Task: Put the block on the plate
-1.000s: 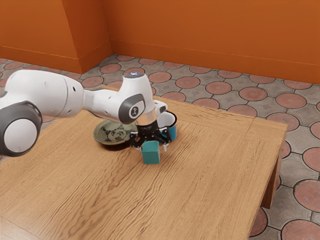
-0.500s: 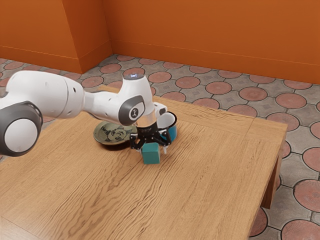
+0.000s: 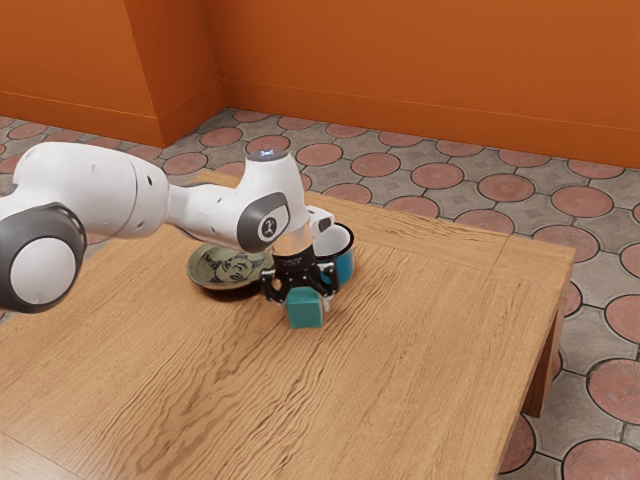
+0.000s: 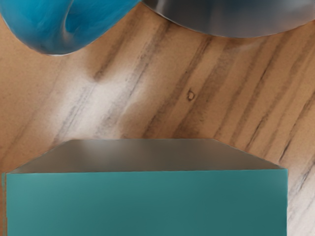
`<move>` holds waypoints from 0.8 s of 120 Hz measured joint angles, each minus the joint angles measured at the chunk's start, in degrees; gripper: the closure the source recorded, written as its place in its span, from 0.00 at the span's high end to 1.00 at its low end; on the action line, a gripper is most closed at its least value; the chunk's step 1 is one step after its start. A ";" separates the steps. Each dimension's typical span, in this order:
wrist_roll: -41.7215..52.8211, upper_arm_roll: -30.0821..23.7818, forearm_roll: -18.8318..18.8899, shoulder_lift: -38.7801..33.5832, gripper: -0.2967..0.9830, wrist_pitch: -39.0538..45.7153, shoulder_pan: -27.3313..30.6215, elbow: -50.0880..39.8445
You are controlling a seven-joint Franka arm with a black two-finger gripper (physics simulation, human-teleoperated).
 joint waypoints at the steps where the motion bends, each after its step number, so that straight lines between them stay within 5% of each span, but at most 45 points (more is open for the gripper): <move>1: 0.00 0.00 -0.01 0.00 0.63 0.00 -0.01 0.00; 96: 0.22 -0.59 -0.20 -2.67 0.55 -1.01 -0.05 0.03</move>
